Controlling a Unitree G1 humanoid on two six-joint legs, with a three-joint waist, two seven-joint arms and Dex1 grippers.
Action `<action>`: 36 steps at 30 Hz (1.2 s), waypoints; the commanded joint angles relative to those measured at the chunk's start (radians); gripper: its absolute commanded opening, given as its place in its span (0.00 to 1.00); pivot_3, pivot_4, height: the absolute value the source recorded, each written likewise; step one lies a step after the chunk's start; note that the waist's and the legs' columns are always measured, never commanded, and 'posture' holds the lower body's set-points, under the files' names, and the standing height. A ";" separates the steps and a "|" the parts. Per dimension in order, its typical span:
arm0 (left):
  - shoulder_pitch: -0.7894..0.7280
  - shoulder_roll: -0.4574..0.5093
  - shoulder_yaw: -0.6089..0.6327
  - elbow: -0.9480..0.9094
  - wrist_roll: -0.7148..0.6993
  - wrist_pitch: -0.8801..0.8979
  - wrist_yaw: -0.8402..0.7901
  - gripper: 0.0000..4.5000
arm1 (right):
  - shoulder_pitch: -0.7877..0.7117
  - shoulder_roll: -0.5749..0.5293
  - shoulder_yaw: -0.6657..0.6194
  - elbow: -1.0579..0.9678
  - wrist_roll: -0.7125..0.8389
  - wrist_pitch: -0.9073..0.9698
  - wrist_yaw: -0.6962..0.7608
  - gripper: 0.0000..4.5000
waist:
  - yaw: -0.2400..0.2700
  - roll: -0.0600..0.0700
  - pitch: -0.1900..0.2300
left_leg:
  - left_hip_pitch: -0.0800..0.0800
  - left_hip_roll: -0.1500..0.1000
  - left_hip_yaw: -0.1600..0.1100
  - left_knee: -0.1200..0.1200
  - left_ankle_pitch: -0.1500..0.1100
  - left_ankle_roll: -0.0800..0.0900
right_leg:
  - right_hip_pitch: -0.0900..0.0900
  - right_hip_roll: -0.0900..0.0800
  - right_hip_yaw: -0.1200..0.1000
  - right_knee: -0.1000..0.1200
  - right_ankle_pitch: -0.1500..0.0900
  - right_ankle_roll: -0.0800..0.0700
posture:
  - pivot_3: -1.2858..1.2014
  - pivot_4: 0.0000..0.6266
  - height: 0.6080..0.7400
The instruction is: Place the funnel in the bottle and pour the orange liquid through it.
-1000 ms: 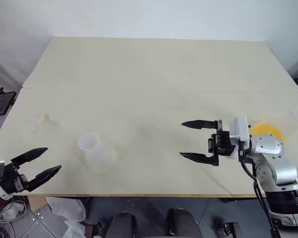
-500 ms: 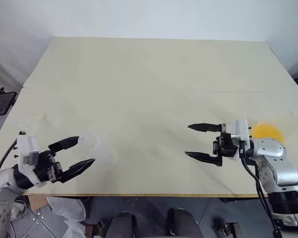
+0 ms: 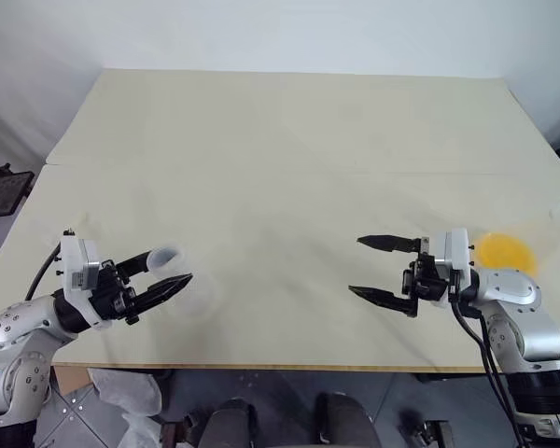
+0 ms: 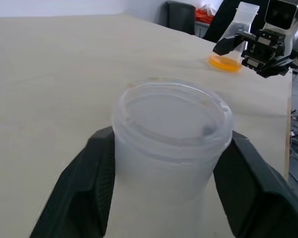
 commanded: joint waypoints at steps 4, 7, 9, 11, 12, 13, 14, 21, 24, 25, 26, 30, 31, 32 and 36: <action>-0.150 -0.002 -0.055 -0.010 -0.046 0.037 -0.005 0.54 | 0.079 -0.029 -0.095 -0.094 0.009 -0.017 -0.054 1.00 | 0.015 0.000 0.000 | -0.001 -0.001 -0.002 0.000 0.000 0.000 | 0.000 0.000 0.000 0.000 0.000 0.000 | 0.52 0.24 1.00; -0.291 -0.029 -0.138 0.028 -0.021 0.046 0.003 0.54 | 0.150 -0.035 -0.158 -0.133 0.011 -0.019 -0.100 1.00 | 0.029 0.000 0.000 | -0.001 -0.002 -0.002 0.001 0.000 0.000 | 0.000 -0.001 0.000 0.000 0.000 0.000 | 0.52 0.24 1.00; -0.367 -0.046 -0.189 0.064 0.004 0.048 -0.002 0.54 | 0.190 -0.036 -0.191 -0.157 0.012 -0.021 -0.127 1.00 | 0.028 0.000 0.000 | -0.002 -0.002 -0.003 0.001 0.000 0.000 | 0.000 0.000 -0.002 0.000 0.000 0.000 | 0.52 0.24 1.00; -0.489 -0.088 -0.297 0.144 0.074 0.030 -0.020 0.54 | 0.266 -0.027 -0.247 -0.189 0.010 -0.027 -0.159 1.00 | 0.027 0.000 0.000 | -0.002 -0.002 -0.002 0.001 0.000 0.000 | 0.000 0.000 -0.002 0.000 0.000 0.000 | 0.52 0.24 1.00; -0.558 -0.117 -0.358 0.197 0.123 0.010 -0.031 0.54 | 0.313 -0.023 -0.279 -0.209 0.015 -0.022 -0.176 1.00 | 0.031 0.000 0.000 | -0.002 -0.002 -0.001 0.001 0.000 0.000 | 0.000 0.000 -0.002 0.000 0.000 0.000 | 0.52 0.24 1.00; -0.605 -0.137 -0.398 0.237 0.159 -0.006 -0.040 0.54 | 0.345 -0.021 -0.300 -0.223 0.020 -0.018 -0.188 1.00 | 0.032 0.000 0.000 | -0.003 -0.002 0.001 0.001 0.000 0.000 | 0.000 0.000 -0.003 0.000 0.000 0.000 | 0.52 0.24 1.00; -0.663 -0.175 -0.434 0.291 0.182 -0.008 -0.042 0.54 | 0.382 -0.014 -0.325 -0.244 0.028 -0.015 -0.205 1.00 | 0.031 0.000 0.000 | -0.004 -0.002 0.002 0.002 0.000 0.000 | 0.000 0.000 -0.005 0.001 0.000 0.000 | 0.52 0.24 1.00; -0.859 -0.349 -0.568 0.534 0.307 -0.134 -0.127 0.54 | 0.515 0.040 -0.379 -0.347 0.029 -0.027 -0.297 1.00 | 0.015 -0.001 0.000 | -0.005 -0.001 0.009 0.001 0.000 0.000 | -0.002 0.000 -0.006 -0.001 0.000 0.000 | 0.52 0.24 1.00; -0.895 -0.379 -0.604 0.603 0.364 -0.194 -0.157 0.54 | 0.541 0.058 -0.370 -0.380 0.023 -0.030 -0.322 1.00 | 0.014 -0.001 0.000 | -0.004 -0.001 0.009 0.001 0.000 0.000 | -0.002 0.001 -0.005 0.000 0.000 0.000 | 0.52 0.24 1.00; -0.902 -0.386 -0.609 0.622 0.377 -0.209 -0.162 0.54 | 0.545 0.062 -0.366 -0.387 0.021 -0.031 -0.327 1.00 | 0.015 -0.001 0.000 | -0.004 -0.001 0.009 0.002 0.000 0.000 | -0.002 0.001 -0.005 0.000 0.000 0.000 | 0.52 0.24 1.00; -0.908 -0.392 -0.611 0.637 0.385 -0.218 -0.167 0.54 | 0.547 0.065 -0.361 -0.393 0.020 -0.031 -0.334 1.00 | 0.015 -0.001 0.000 | -0.004 -0.001 0.010 0.002 0.000 0.000 | -0.002 0.001 -0.004 0.000 0.000 0.000 | 0.52 0.24 1.00; -0.937 -0.428 -0.612 0.698 0.429 -0.278 -0.153 0.54 | 0.541 0.080 -0.338 -0.412 0.015 -0.036 -0.363 1.00 | 0.025 -0.001 0.000 | -0.004 -0.001 0.009 0.002 0.000 0.000 | -0.002 0.001 -0.004 0.000 0.000 0.000 | 0.52 0.24 1.00; -0.941 -0.433 -0.613 0.707 0.436 -0.284 -0.156 0.54 | 0.539 0.083 -0.332 -0.415 0.014 -0.036 -0.369 1.00 | 0.026 -0.001 0.000 | -0.004 -0.001 0.009 0.003 0.000 0.000 | -0.002 0.000 -0.004 0.000 0.000 0.000 | 0.52 0.24 1.00; -0.942 -0.437 -0.612 0.714 0.439 -0.279 -0.160 0.54 | 0.538 0.085 -0.327 -0.417 0.013 -0.036 -0.373 1.00 | 0.027 -0.001 0.000 | -0.005 -0.001 0.009 0.003 0.000 0.000 | -0.002 0.000 -0.004 -0.001 0.000 0.000 | 0.52 0.24 1.00; -0.941 -0.439 -0.601 0.721 0.438 -0.247 -0.169 0.70 | 0.533 0.085 -0.312 -0.423 0.011 -0.034 -0.386 1.00 | 0.027 -0.001 0.000 | -0.005 -0.001 0.009 0.003 0.000 0.000 | -0.002 0.000 -0.005 0.000 0.000 0.000 | 0.52 0.24 1.00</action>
